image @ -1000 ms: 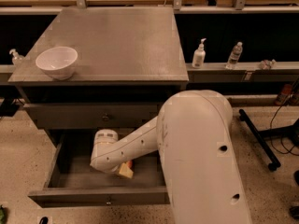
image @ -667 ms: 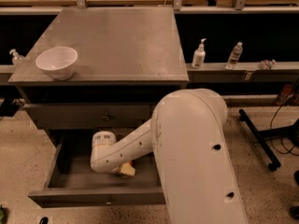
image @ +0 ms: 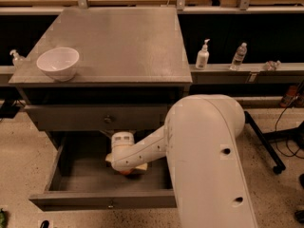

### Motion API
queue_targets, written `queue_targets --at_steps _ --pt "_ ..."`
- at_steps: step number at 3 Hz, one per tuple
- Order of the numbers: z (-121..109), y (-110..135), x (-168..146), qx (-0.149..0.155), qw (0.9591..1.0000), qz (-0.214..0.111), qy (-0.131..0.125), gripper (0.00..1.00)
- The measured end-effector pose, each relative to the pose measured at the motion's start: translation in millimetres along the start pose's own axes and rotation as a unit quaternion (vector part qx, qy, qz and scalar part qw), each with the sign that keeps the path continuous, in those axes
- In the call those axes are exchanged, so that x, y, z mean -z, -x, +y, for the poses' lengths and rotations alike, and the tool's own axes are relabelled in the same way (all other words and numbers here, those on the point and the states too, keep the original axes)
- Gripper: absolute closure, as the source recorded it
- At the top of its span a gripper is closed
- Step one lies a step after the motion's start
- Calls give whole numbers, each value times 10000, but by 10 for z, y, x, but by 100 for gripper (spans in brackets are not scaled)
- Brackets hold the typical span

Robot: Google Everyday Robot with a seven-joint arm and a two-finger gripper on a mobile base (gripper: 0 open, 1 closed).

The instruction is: Pick apple from middle drawer and place on counter

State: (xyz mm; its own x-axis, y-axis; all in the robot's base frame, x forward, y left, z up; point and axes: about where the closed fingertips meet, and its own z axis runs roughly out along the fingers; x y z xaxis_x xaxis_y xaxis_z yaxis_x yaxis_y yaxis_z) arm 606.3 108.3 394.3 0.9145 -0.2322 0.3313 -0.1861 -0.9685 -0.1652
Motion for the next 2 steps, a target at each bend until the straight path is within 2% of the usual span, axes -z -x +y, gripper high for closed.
queue_targets --at_steps 1,2 --pt "-12 11 -45 4 9999 -158 46 0" --pt "-101 15 -209 -8 9974 -711 124 0"
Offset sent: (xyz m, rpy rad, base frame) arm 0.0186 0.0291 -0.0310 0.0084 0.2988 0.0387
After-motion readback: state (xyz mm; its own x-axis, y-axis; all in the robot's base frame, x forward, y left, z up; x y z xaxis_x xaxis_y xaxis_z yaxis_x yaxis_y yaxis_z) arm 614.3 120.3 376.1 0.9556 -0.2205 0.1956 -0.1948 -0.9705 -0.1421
